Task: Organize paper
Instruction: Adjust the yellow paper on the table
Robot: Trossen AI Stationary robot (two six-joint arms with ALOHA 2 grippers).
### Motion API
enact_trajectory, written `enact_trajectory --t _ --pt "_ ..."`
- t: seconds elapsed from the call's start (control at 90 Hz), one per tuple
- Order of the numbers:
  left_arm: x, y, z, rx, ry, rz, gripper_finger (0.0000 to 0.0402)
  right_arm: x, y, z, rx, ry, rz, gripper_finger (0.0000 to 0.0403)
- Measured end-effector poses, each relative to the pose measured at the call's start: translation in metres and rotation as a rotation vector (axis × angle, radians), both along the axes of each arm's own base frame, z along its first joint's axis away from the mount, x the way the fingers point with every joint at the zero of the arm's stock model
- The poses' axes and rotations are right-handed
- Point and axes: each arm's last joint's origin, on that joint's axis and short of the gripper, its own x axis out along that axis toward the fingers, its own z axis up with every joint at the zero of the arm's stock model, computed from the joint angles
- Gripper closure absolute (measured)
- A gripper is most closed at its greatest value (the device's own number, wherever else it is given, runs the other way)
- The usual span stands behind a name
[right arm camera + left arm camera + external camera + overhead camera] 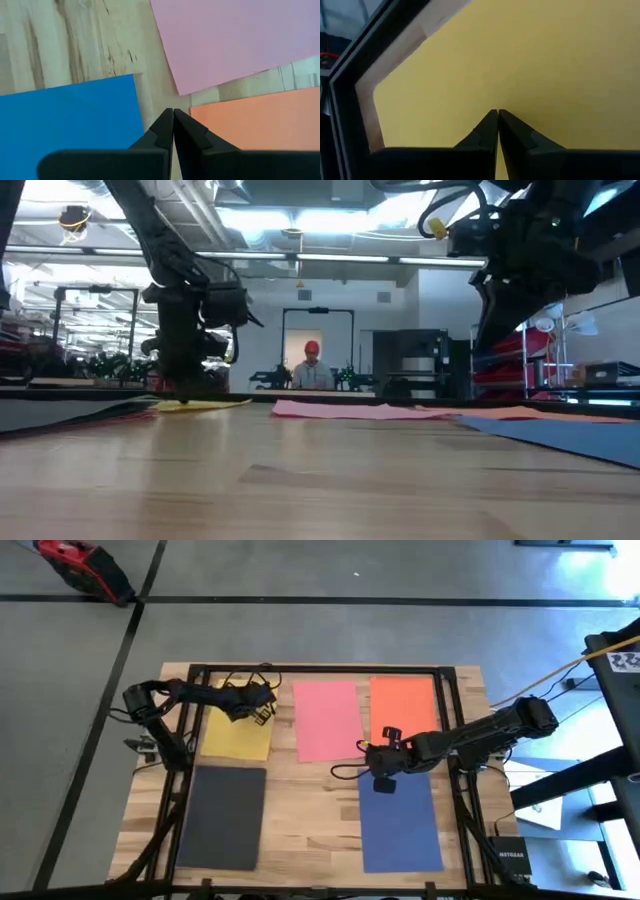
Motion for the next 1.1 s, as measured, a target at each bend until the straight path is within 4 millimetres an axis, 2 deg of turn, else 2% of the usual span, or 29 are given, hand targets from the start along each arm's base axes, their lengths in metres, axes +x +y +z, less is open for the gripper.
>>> enact_trajectory --t 0.333,0.5,0.756,1.1 --pt "0.000 0.001 0.000 -0.001 -0.017 0.008 0.0402 0.000 0.000 0.000 0.004 0.001 0.001 0.0403" --pt "0.001 -0.003 0.009 -0.014 -0.061 -0.013 0.0402 0.002 0.000 0.001 0.008 -0.016 0.002 0.0403" --pt "0.008 -0.007 0.037 -0.040 -0.123 -0.065 0.0402 0.002 0.001 0.001 0.008 -0.018 0.002 0.0403" --pt "0.015 -0.037 0.094 -0.248 -0.087 -0.370 0.0402 0.002 0.000 0.001 -0.002 -0.021 -0.001 0.0403"
